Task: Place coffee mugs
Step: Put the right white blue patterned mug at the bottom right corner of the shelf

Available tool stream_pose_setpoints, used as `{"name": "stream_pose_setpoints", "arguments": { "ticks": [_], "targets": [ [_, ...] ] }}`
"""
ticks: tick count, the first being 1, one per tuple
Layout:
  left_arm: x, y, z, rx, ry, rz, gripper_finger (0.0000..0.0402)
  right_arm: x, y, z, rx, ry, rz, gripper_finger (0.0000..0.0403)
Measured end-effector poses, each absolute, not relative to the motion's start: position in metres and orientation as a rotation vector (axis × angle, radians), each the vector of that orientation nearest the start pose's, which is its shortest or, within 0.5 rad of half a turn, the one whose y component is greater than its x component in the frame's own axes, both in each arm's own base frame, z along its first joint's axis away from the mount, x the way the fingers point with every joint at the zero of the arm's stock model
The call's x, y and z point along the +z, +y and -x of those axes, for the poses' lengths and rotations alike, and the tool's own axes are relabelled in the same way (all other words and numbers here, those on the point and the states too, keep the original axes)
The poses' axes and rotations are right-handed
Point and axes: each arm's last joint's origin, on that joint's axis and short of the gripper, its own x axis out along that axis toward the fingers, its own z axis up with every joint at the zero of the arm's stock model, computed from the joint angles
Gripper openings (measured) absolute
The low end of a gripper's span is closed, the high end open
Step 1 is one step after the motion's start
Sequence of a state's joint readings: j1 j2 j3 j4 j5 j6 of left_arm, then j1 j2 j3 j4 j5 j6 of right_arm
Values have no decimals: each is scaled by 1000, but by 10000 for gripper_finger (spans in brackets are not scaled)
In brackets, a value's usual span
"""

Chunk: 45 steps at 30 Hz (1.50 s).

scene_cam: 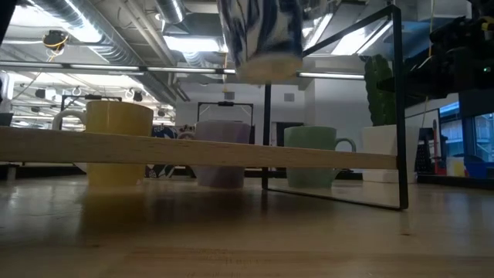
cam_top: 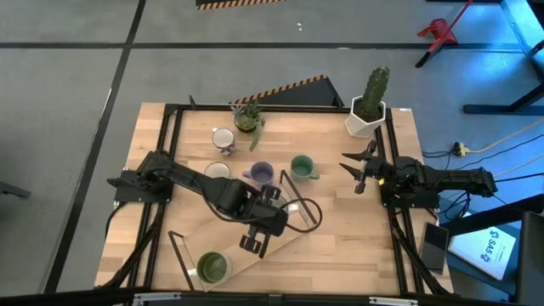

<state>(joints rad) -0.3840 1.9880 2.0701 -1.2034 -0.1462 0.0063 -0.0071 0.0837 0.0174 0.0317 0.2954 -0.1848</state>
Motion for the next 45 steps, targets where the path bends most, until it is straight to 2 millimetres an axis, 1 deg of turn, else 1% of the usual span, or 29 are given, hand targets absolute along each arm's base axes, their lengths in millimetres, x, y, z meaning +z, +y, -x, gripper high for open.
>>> {"name": "stream_pose_setpoints", "arguments": {
  "ticks": [2,7,11,13,17,28,34,37,42,45],
  "targets": [
    [327,-150,-384,-245,1086,-316,16,166,-9,-101,-298,62,188,143],
    [305,-142,-391,-267,1100,-313,16,166,-9,-101,-298,64,189,143],
    [295,-138,-397,-299,1079,-314,16,166,-9,-101,-298,67,189,143],
    [291,-138,-396,-326,1096,-314,16,165,-9,-101,-297,68,189,143],
    [291,-140,-398,-353,1066,-331,16,165,-9,-101,-297,68,189,143],
    [291,-137,-400,-361,1055,-342,16,165,-9,-101,-297,68,189,143],
    [280,-136,-410,-377,1047,-328,16,165,-9,-101,-297,68,189,143],
    [278,-135,-409,-366,1078,-334,16,165,-9,-101,-296,69,189,143],
    [274,-134,-410,-372,1090,-325,16,165,-9,-101,-297,69,192,143],
    [273,-136,-412,-386,1076,-319,16,165,-9,-101,-296,69,192,143]
  ]
}}
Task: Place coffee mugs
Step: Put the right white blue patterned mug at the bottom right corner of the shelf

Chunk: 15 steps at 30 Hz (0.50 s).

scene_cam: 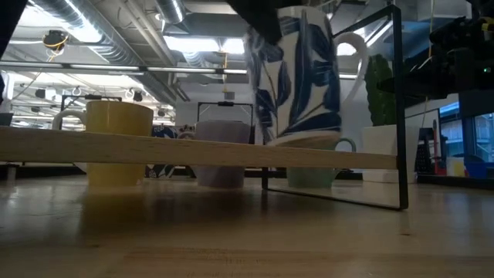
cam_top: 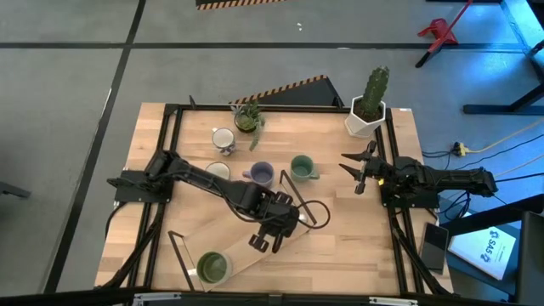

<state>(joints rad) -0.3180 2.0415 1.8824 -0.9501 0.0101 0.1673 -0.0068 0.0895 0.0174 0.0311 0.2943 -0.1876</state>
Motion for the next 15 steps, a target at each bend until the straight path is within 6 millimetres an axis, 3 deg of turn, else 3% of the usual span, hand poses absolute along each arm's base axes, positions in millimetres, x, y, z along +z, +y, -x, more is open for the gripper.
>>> {"name": "stream_pose_setpoints", "arguments": {
  "ticks": [15],
  "targets": [
    [272,-138,-411,-385,1082,-328,22,165,-9,-101,-296,69,193,143]
  ]
}}
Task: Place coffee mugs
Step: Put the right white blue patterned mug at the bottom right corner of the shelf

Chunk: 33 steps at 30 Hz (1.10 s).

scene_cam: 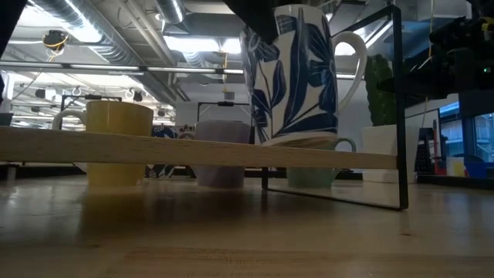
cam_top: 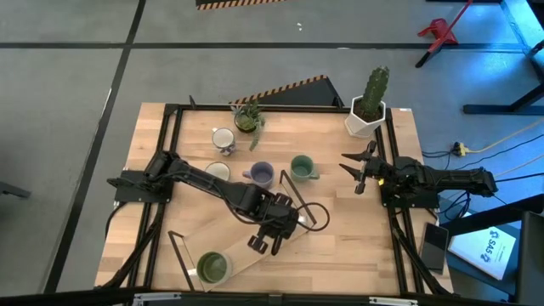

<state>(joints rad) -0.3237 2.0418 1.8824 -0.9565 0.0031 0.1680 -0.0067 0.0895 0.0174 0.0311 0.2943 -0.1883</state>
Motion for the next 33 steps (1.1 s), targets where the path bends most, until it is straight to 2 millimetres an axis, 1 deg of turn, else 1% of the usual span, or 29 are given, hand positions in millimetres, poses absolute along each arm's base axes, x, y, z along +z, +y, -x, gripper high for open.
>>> {"name": "stream_pose_setpoints", "arguments": {
  "ticks": [6,16,21,29,33],
  "targets": [
    [272,-140,-411,-407,1081,-321,24,165,-9,-101,-296,69,193,143],
    [273,-140,-411,-375,1073,-333,50,165,-9,-101,-297,69,193,143],
    [274,-141,-414,-366,1039,-328,63,165,-9,-101,-296,69,193,143],
    [276,-143,-416,-343,1016,-257,97,165,-9,-101,-296,69,193,143],
    [276,-143,-416,-340,1024,-206,106,165,-9,-101,-296,69,193,143]
  ]
}}
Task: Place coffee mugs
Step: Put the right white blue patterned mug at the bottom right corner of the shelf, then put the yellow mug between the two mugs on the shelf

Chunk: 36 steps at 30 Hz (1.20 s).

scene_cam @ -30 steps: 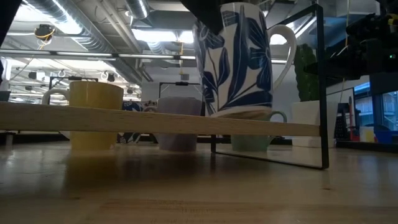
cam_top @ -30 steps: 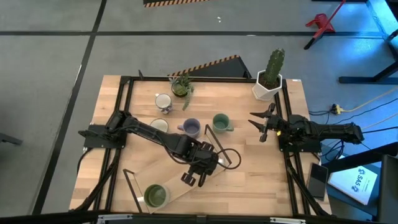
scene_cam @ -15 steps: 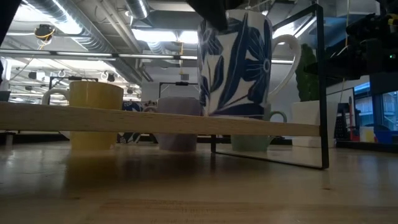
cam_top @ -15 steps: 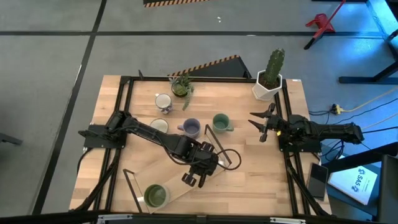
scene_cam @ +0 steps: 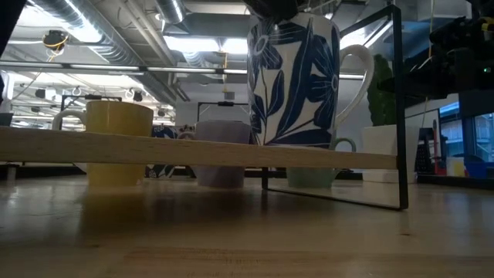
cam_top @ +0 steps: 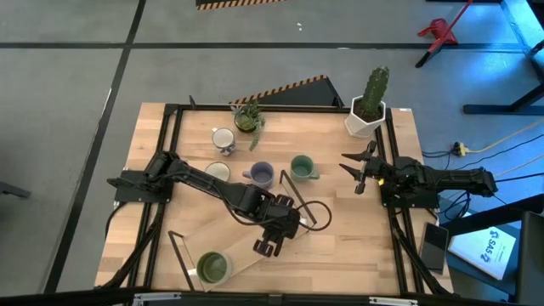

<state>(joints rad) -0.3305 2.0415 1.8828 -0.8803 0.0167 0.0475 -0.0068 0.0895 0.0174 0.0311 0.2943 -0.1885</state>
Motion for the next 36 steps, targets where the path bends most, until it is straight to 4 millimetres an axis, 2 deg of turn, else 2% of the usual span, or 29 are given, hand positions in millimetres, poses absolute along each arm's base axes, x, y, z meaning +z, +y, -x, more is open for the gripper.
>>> {"name": "stream_pose_setpoints", "arguments": {
  "ticks": [14,24,30,36],
  "targets": [
    [281,-158,-412,-308,989,-211,107,165,-9,-101,-297,69,193,143],
    [282,-158,-413,-269,973,-204,107,165,-9,-101,-297,69,193,143],
    [304,-158,-414,-244,917,-193,107,165,-9,-101,-296,69,193,143],
    [333,-148,-405,-123,957,-253,107,165,-9,-101,-297,69,194,143]
  ]
}}
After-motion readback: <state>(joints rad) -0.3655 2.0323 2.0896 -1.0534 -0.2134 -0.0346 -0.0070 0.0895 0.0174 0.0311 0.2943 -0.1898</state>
